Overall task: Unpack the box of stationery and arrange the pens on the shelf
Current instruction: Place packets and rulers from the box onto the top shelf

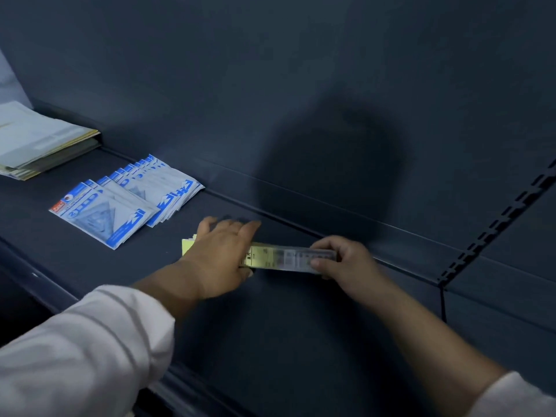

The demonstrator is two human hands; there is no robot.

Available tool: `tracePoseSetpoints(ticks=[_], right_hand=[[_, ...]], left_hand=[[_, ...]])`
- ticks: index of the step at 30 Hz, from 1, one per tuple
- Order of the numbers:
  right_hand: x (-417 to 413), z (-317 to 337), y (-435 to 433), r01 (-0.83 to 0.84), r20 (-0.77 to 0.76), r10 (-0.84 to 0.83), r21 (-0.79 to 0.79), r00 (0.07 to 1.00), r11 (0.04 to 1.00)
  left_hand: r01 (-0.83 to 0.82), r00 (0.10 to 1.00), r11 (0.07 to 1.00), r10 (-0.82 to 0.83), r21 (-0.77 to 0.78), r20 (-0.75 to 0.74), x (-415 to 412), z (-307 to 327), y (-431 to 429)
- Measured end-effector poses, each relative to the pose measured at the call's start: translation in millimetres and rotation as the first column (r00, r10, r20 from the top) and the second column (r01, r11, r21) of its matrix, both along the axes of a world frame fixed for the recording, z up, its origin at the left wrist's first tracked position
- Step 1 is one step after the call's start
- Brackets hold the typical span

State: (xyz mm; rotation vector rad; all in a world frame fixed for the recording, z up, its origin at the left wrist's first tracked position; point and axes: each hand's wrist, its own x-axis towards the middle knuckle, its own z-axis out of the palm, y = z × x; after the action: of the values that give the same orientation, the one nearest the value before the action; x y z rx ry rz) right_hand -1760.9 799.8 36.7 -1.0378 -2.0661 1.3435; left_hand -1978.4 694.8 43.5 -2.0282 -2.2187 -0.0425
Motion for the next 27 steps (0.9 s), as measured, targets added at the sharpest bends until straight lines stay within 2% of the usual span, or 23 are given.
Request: tracePoseSetpoints(ticks=[3,8,11,17,21,24,27], right_hand=[[0.6,-9.8,-2.4,0.014,-0.034,-0.008,0.179,0.999,0.984],[1.9,-29.0,-2.4,0.049,0.106,-0.075,0.231,0.992,0.972],[-6.4,-29.6,-6.3,0.071,0.133,-0.112,0.281,0.985,0.957],[-19.0,-33.4,-14.3,-0.041,0.255,-0.072,0.412,0.964,0.91],[-15.4,-28.6,-0.5,-0.101,0.32,-0.035,0.398,0.947,0.912],[-13.5,-23.9,12.0,-0.028,0.276,-0.074,0.35,0.958,0.936],[-12.1,-22.5,24.3,0.019,0.259,-0.111,0.331,0.959,0.943]], left_hand=[[-0.013,0.999,0.998,0.015,-0.065,0.034,-2.5,5.6,11.7],[-0.002,0.999,0.983,0.009,-0.182,0.037,1.9,-7.6,16.4],[0.007,0.999,0.986,0.001,-0.166,0.052,5.7,-11.3,18.3],[0.058,0.998,0.99,-0.054,-0.132,0.03,8.2,-15.6,20.3],[0.085,0.996,0.993,-0.083,-0.08,0.036,1.1,-9.8,32.7],[0.089,0.996,0.996,-0.089,-0.015,0.016,1.0,-5.8,52.1],[0.052,0.999,0.997,-0.053,-0.056,-0.013,4.9,-4.7,71.2]])
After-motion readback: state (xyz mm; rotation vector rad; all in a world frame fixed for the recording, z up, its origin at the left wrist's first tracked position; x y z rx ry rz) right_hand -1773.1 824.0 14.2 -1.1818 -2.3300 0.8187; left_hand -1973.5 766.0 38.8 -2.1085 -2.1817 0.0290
